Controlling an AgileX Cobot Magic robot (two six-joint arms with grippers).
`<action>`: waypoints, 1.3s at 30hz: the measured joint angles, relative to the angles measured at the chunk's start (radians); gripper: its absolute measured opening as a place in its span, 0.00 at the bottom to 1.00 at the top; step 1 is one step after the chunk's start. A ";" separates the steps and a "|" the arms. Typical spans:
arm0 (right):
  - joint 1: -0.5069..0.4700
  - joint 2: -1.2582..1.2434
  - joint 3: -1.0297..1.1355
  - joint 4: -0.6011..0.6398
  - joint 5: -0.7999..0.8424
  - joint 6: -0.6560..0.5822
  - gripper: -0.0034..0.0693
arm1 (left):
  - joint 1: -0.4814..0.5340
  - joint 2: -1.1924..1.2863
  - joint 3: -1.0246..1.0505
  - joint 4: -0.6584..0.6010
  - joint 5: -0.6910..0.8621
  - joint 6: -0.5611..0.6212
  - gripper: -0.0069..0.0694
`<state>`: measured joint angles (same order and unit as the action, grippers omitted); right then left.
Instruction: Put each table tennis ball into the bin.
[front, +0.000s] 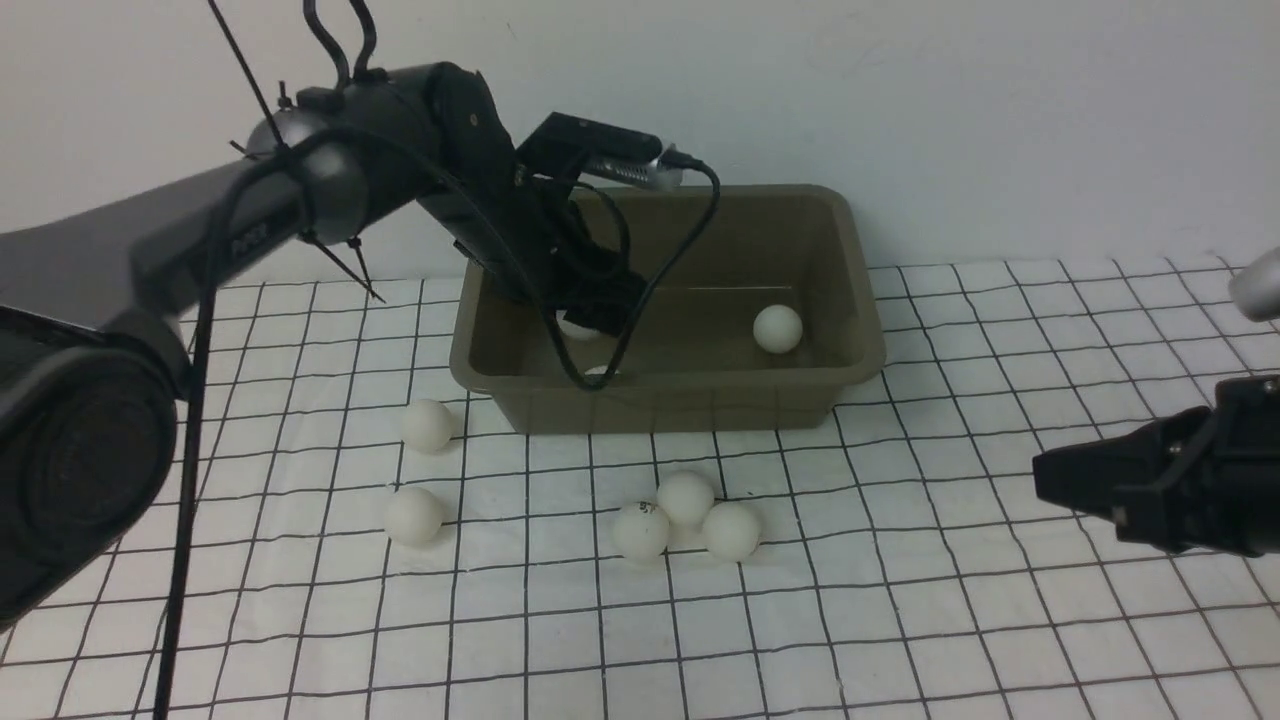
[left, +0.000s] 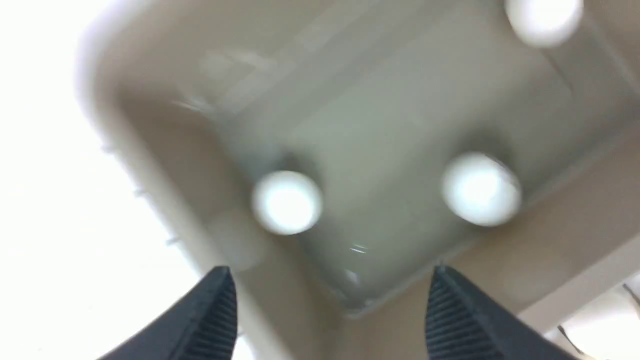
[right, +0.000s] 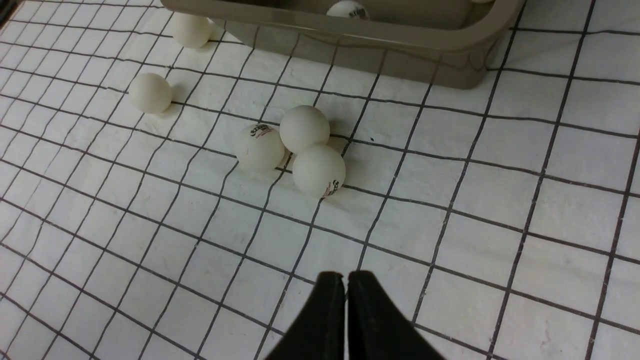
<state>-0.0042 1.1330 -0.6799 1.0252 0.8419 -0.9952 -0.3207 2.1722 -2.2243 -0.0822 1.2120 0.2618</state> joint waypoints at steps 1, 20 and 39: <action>0.000 0.000 0.000 0.000 0.000 0.000 0.05 | 0.000 -0.029 -0.019 0.025 0.010 -0.022 0.68; 0.000 0.000 0.000 0.000 0.000 0.000 0.05 | 0.000 -0.452 0.663 0.151 0.020 -0.135 0.65; 0.000 0.000 0.000 0.000 0.027 0.004 0.06 | 0.000 -0.361 1.023 0.138 -0.432 -0.150 0.65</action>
<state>-0.0042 1.1330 -0.6799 1.0252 0.8684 -0.9913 -0.3207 1.8109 -1.2016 0.0559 0.7798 0.1120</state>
